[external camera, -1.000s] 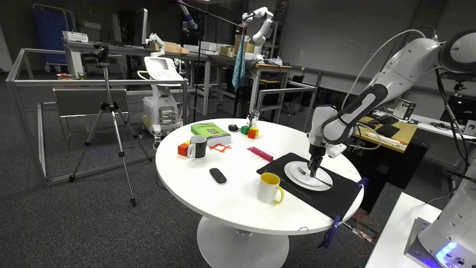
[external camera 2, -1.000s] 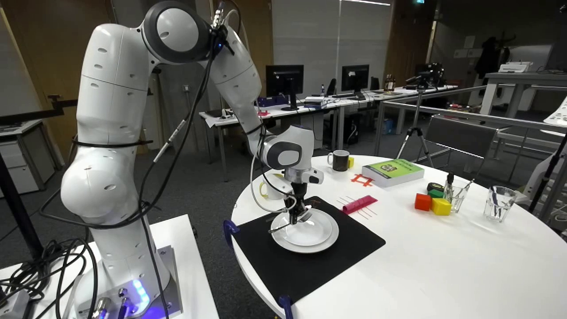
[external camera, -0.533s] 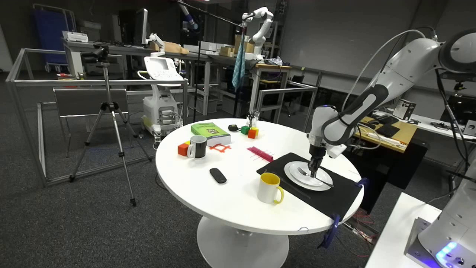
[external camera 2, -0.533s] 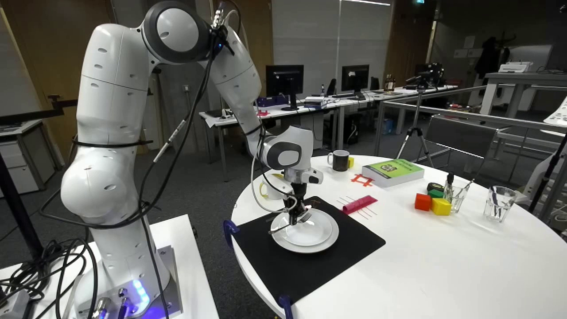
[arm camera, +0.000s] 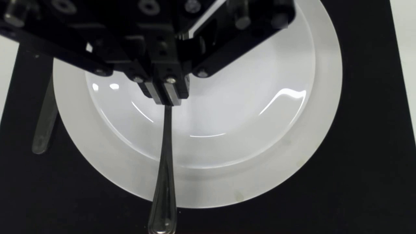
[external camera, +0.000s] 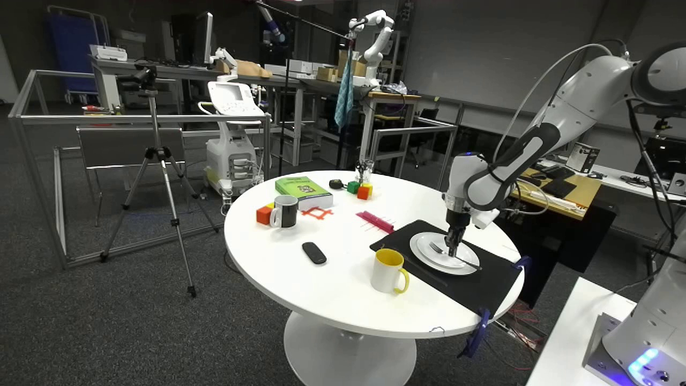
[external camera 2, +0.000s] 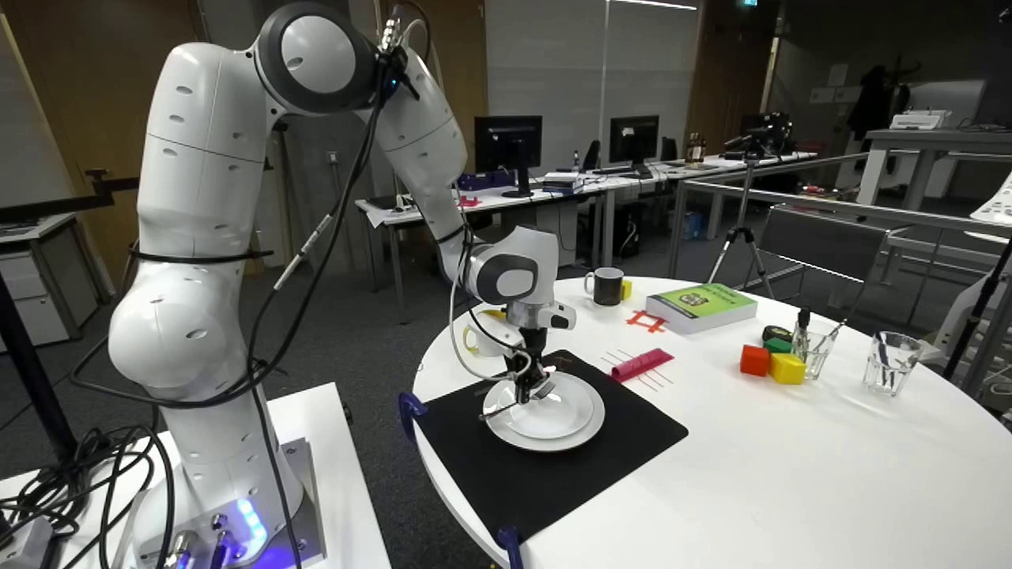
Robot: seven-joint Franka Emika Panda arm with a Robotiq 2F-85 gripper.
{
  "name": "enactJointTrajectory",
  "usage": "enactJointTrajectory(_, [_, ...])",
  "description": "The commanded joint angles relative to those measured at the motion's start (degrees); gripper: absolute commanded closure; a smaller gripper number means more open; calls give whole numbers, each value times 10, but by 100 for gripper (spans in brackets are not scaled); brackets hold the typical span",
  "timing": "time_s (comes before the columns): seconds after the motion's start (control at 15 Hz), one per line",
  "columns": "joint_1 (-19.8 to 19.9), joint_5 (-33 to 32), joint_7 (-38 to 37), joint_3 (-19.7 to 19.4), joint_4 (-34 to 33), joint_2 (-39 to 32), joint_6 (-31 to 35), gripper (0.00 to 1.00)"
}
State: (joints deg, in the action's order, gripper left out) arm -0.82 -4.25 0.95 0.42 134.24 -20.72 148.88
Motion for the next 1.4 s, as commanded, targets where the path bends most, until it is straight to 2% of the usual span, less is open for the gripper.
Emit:
enactJointTrajectory(0.0, [0,-10,11,-5,1,-5,17,98])
enactJointTrajectory(0.47, [0,-11,10,-7,-6,-18,21,98])
enactJointTrajectory(0.53, [-1,-13,10,-8,-6,-18,20,69])
enactJointTrajectory(0.6, [-2,-14,9,-9,-5,-18,22,68])
enactJointTrajectory(0.93, [-3,-20,6,-12,-2,-14,27,31])
enactJointTrajectory(1.2, [-4,-19,3,-10,5,0,4,2])
enactJointTrajectory(1.33, [-5,-17,2,-9,7,6,-8,0])
